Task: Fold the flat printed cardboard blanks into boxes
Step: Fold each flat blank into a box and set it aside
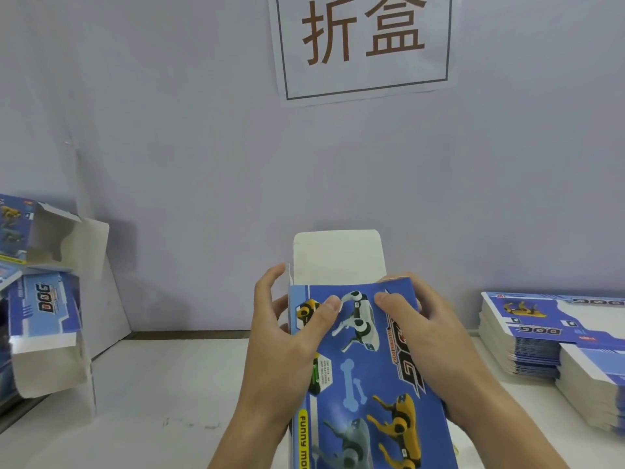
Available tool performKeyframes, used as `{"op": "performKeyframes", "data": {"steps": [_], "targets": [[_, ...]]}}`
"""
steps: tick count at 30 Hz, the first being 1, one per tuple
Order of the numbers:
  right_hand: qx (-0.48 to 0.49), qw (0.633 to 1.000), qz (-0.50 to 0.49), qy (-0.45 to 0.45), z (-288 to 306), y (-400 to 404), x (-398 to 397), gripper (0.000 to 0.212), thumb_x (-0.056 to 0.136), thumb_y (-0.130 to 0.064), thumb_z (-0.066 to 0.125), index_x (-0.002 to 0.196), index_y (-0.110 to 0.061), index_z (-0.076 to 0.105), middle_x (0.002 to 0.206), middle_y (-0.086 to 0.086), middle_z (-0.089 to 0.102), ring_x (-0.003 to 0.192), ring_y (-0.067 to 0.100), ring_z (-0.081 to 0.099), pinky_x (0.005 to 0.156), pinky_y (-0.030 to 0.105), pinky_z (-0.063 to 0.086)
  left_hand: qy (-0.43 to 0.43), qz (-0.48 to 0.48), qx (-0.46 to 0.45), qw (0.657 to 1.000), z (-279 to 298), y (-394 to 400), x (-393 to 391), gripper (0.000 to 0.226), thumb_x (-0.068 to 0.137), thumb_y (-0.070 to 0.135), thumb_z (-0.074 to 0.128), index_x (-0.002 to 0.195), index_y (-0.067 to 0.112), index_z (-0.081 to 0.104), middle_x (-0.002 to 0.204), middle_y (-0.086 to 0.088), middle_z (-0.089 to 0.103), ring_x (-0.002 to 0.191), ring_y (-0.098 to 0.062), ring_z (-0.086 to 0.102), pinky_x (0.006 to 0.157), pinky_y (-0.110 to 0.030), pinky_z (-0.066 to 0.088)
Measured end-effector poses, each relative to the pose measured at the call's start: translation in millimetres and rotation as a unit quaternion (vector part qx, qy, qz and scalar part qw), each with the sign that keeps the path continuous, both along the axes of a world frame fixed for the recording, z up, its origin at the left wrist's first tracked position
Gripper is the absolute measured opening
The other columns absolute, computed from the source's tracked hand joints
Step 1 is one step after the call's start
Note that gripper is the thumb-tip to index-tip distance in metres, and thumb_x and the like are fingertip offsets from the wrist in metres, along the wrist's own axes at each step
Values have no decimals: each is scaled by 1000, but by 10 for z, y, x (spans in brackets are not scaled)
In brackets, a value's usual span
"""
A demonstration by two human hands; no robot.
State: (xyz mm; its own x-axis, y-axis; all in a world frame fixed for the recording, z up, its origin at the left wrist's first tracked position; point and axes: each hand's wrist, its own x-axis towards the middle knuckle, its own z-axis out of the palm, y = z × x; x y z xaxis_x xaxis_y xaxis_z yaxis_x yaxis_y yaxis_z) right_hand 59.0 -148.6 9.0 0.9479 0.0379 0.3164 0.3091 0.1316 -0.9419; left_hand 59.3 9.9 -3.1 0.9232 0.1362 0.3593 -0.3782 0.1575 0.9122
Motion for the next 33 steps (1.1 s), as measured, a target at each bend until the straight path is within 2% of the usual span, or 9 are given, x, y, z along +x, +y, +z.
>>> {"op": "performKeyframes", "data": {"steps": [6,12,15,18,20,22,25,30,33], "targets": [[-17,999,-13,-33,-16,15,4,12,93,-33,58,81,-31,58,90,4,76,71,25,75,52,27,55,-41,-45,21,998,42,38,-22,49,69,40,76,116,39,61,107,-1,75,88,-29,76,64,-40,63],[-20,999,-8,-34,-19,31,1,11,93,-33,58,83,-30,58,90,4,76,71,25,75,53,28,56,-16,-38,62,997,56,98,-30,28,68,46,72,90,31,65,93,-8,76,80,-30,76,59,-35,62],[-14,999,-4,-36,-46,33,-52,10,92,-35,62,83,-31,60,92,7,75,71,27,75,54,30,57,-5,-36,69,997,63,98,-29,35,71,53,66,85,22,60,91,-14,74,81,-35,75,64,-40,62],[-9,999,30,8,42,90,63,17,91,-44,66,95,-28,63,96,13,74,68,18,74,56,26,57,35,-42,23,998,69,97,-22,55,82,57,53,106,9,64,97,-17,74,93,-39,72,86,-52,58],[-21,998,47,33,96,90,122,18,99,-28,58,105,-12,62,83,15,75,48,4,65,48,12,49,59,-34,13,998,82,93,-22,48,95,49,47,104,6,66,95,-10,76,89,-31,73,85,-47,57],[5,997,53,52,107,114,120,34,89,-42,57,99,-11,66,60,5,71,42,8,63,43,15,47,60,-3,21,998,86,80,-35,41,100,35,44,87,-4,52,79,-15,64,73,-32,61,73,-44,50],[24,998,27,56,50,87,-8,43,73,-61,68,84,-19,66,64,7,68,52,18,66,48,26,53,56,49,34,997,127,39,-56,35,99,25,41,67,8,38,63,-11,43,61,-26,43,62,-39,40],[-21,998,-17,64,123,136,-60,37,73,-49,49,80,-14,60,61,7,65,50,17,62,49,27,50,35,61,62,996,124,35,-72,32,101,23,37,72,12,46,62,-7,45,57,-18,44,56,-35,39],[-42,998,-13,39,84,82,-19,14,98,-21,48,90,-11,52,37,-3,54,31,5,53,36,14,41,45,39,42,997,109,48,-59,16,101,29,39,92,24,51,72,-12,56,69,-25,56,65,-39,47]]}}
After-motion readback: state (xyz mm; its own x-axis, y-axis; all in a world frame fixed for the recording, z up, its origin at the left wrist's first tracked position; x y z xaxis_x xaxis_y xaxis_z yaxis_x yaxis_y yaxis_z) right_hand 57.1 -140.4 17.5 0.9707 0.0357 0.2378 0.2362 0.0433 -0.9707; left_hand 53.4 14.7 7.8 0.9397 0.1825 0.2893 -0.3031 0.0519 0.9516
